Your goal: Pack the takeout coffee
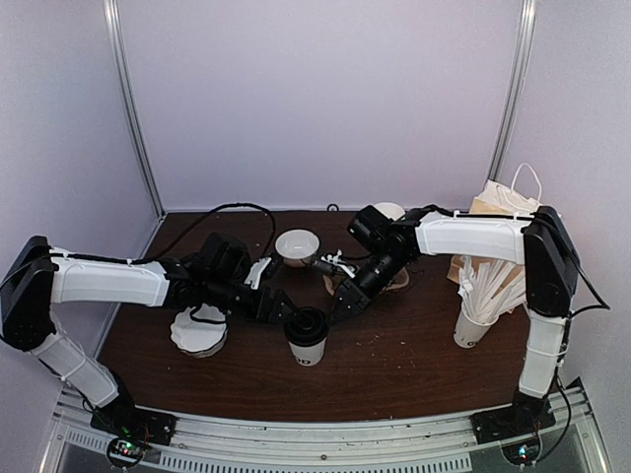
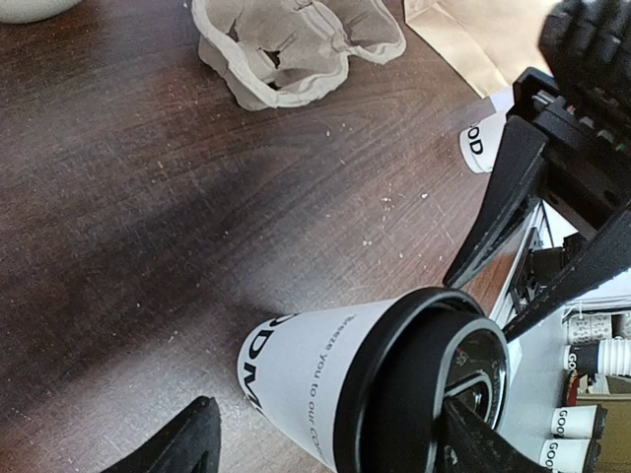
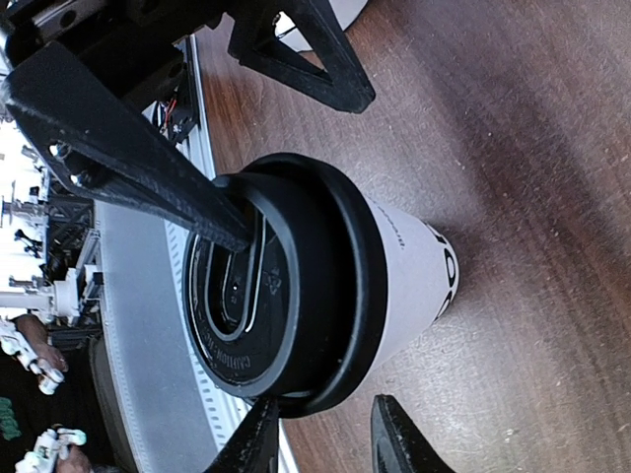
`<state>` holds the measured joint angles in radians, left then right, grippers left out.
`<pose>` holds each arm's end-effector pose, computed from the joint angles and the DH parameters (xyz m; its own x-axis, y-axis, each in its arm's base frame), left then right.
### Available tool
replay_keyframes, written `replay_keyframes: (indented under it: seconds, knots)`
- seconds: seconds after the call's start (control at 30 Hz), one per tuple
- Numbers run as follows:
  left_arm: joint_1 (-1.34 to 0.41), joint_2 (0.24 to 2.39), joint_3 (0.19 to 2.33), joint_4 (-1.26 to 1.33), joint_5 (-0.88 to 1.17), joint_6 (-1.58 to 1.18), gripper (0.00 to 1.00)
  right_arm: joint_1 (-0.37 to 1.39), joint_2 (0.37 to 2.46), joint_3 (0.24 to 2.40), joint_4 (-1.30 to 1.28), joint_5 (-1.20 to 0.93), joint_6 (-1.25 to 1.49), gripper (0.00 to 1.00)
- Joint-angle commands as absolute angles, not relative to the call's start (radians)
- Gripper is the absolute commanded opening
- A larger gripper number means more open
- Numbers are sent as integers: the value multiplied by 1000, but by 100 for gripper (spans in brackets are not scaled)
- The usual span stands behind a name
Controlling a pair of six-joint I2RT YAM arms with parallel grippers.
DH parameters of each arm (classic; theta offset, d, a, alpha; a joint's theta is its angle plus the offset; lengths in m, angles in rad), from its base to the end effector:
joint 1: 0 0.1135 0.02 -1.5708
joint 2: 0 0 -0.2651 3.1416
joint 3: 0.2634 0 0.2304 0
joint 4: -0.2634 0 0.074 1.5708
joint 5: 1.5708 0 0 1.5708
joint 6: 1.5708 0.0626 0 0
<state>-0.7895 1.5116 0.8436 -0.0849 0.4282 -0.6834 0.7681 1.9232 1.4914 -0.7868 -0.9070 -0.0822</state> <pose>0.2010 -0.2396 0.1979 -0.9159 0.1078 -0.3866 0.3623 0.6365 -0.6809 0.2372 0.2977 0.2180 -0.6216 -0.6708 -0.4045 -0.6768 0.2000 0.7085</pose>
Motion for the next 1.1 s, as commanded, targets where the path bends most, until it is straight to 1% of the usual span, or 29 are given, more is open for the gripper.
replay_keyframes:
  seconds: [0.0, 0.3, 0.43, 0.6, 0.7, 0.8, 0.87, 0.97, 1.07]
  knots:
    - [-794, 1547, 846, -132, 413, -684, 76, 774, 1953, 1484, -764, -948, -41, 35]
    - [-798, 1583, 845, -148, 426, -680, 73, 773, 2025, 1491, -782, -838, 39, 29]
    - [-798, 1618, 859, -171, 421, -677, 72, 775, 2089, 1523, -860, -701, 59, 25]
    - [-798, 1651, 873, -230, 392, -669, 70, 775, 2087, 1538, -878, -697, 41, 25]
    - [-798, 1658, 866, -225, 390, -649, 69, 774, 2063, 1541, -869, -735, 15, 25]
    - [-798, 1646, 869, -210, 397, -605, 68, 774, 2022, 1530, -846, -827, -17, 27]
    - [-798, 1621, 876, -189, 412, -569, 70, 775, 1987, 1520, -828, -881, -33, 30]
    - [-798, 1577, 893, -146, 434, -530, 72, 775, 1942, 1514, -812, -916, -51, 36]
    - [-799, 1559, 921, -130, 448, -518, 74, 775, 1930, 1515, -817, -946, -59, 39]
